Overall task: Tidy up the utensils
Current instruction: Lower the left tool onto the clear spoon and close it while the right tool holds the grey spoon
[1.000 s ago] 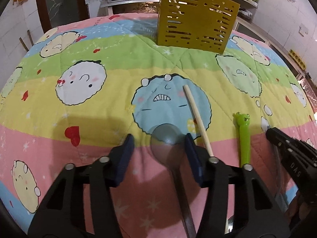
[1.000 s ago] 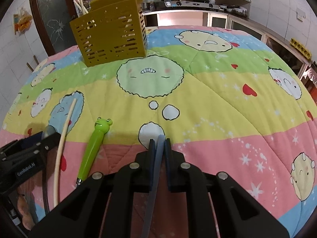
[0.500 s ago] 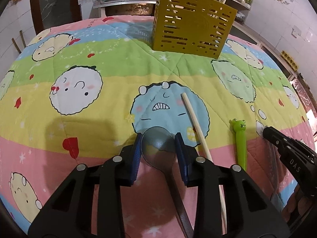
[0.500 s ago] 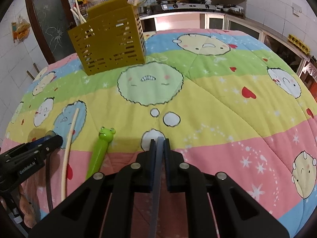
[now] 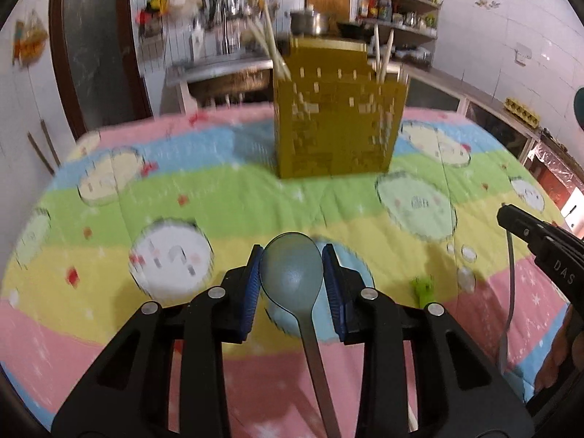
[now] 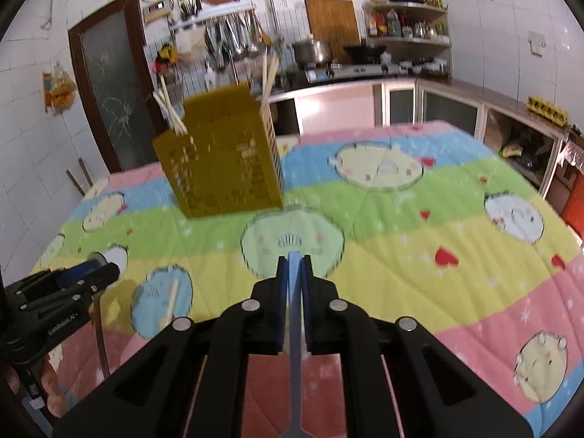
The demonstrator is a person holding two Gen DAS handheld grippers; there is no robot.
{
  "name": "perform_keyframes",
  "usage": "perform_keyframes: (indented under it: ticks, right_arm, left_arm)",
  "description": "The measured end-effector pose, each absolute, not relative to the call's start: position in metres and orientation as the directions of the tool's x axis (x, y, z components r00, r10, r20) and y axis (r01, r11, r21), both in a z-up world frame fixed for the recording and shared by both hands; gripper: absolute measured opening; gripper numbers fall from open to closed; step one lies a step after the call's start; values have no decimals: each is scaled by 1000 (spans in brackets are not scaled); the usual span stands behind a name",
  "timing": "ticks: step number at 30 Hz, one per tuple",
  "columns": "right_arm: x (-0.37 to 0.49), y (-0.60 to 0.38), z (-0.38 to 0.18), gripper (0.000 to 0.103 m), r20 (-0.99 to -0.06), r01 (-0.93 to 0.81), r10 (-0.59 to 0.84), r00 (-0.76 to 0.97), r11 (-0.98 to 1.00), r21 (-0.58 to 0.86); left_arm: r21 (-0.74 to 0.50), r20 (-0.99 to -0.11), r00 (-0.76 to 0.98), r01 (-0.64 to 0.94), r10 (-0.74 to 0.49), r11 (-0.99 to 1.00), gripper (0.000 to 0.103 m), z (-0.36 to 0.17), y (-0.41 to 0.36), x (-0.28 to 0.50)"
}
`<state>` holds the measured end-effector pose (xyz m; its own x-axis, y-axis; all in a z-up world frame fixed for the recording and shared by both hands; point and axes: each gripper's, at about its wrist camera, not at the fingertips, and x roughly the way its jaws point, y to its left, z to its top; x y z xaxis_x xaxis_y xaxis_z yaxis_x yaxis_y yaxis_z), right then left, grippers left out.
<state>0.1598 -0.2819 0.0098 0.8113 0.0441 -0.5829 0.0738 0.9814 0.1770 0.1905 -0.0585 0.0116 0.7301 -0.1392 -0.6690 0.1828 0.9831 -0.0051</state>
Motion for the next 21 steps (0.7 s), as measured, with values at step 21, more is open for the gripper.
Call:
perform_keyframes:
  ticks: [21]
  right_arm:
    - [191, -290, 5, 6, -621, 79, 43, 783, 983, 167]
  left_arm:
    - [9, -542, 824, 203, -165, 979, 30, 53, -57, 210]
